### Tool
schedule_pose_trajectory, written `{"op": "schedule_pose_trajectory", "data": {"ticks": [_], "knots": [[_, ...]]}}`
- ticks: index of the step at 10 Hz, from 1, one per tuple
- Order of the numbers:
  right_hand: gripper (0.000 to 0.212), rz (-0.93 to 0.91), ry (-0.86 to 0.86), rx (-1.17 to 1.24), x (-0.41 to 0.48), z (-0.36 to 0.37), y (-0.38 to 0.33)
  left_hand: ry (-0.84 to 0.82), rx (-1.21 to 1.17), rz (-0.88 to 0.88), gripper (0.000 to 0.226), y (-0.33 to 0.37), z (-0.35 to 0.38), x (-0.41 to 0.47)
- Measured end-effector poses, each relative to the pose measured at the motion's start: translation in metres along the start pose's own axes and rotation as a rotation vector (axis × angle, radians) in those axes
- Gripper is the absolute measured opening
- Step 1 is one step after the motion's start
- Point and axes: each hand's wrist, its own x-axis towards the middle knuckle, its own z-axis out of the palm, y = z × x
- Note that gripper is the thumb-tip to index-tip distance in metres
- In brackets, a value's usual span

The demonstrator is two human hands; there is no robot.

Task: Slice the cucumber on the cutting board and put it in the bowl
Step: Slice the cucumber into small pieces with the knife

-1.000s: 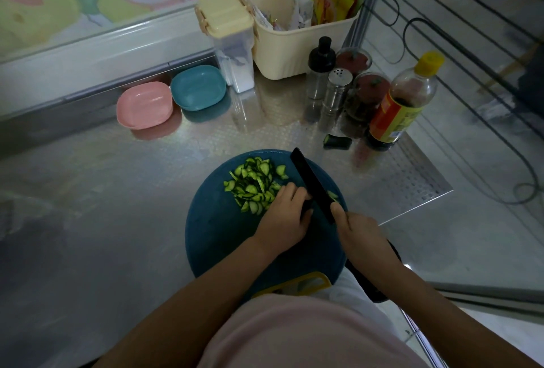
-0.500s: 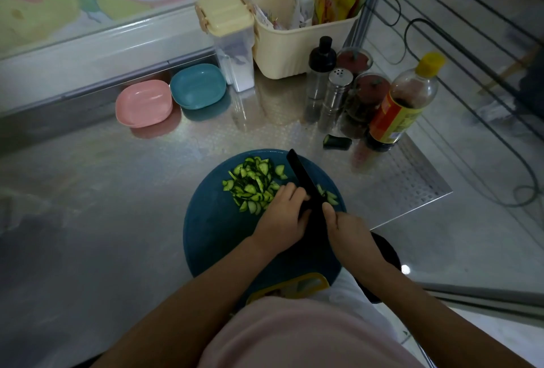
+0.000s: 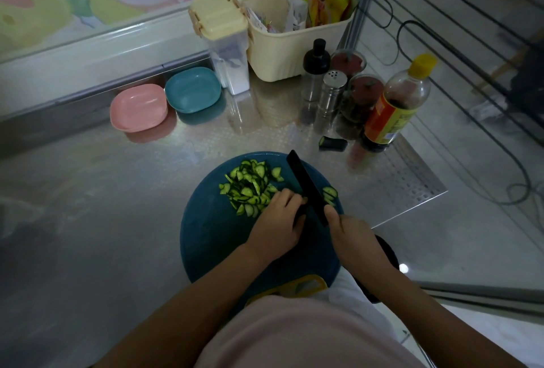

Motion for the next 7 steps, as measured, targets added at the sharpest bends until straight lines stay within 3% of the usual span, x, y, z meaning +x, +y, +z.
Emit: {"op": "schedule_pose_trajectory", "data": {"ticks": [1,3,4,5,7], "knots": [[0.079,-0.071,0.045,-0.026,-0.005,-0.001,0.002,0.01,0.019,0.0,0.018,0.0,0.001,0.0],[0.078,-0.001,0.009,0.018,-0.006,0.002,0.003,0.018,0.005,0.002,0.015,0.001,0.001,0.0],[0.054,0.03,0.049,-0.018,-0.005,0.007,0.004,0.021,-0.003,-0.006,0.014,0.0,0.001,0.0],[0.015,-0.06,-0.029,-0.039,0.001,0.014,-0.001,0.022,-0.019,-0.005,0.014,0.0,0.001,0.0],[0.075,-0.088,0.029,-0.231,0.02,0.033,0.021,0.023,-0.032,-0.007,0.018,-0.001,0.001,-0.002]]}}
